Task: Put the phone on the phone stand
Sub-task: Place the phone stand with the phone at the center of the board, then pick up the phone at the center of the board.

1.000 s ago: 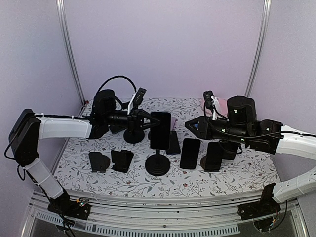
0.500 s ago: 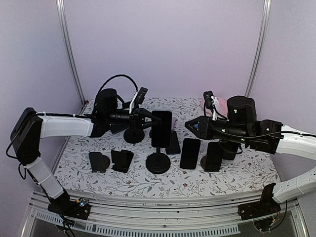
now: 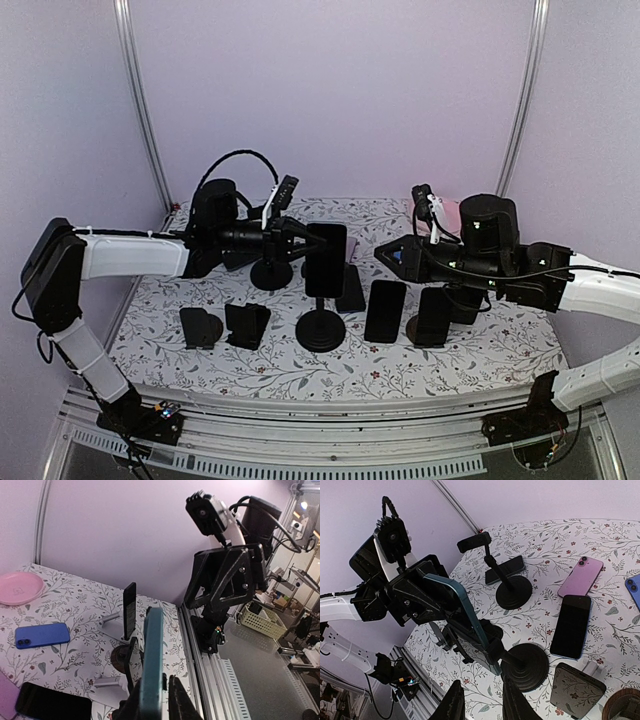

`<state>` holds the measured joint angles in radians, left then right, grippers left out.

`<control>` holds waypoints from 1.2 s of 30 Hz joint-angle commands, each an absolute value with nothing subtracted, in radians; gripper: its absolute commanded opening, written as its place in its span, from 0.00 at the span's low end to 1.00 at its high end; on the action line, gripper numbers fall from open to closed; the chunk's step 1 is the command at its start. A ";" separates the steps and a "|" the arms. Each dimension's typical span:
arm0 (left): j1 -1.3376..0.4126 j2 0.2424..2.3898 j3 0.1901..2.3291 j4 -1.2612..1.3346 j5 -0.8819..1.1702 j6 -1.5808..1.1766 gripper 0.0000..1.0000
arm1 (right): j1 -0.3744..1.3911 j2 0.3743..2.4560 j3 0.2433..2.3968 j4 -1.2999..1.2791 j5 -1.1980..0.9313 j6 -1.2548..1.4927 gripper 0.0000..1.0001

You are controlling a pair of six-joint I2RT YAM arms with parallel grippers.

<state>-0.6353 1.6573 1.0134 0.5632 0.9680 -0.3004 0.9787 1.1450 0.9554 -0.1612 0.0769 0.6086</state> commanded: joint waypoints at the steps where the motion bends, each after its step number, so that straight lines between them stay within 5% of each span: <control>1: -0.626 1.643 1.030 0.619 0.957 -0.285 0.20 | 0.970 1.132 0.949 -0.168 0.087 0.601 0.28; 12: -0.623 1.621 1.035 0.571 0.930 -0.253 0.47 | 0.970 1.134 0.953 -0.179 0.103 0.600 0.29; 25: -0.619 1.543 1.009 0.535 0.827 -0.226 0.96 | 0.897 1.237 1.042 -0.205 0.060 0.572 0.53; 36: -0.611 1.360 0.931 0.485 0.586 -0.283 0.97 | 0.690 1.446 1.227 -0.277 -0.081 0.463 0.88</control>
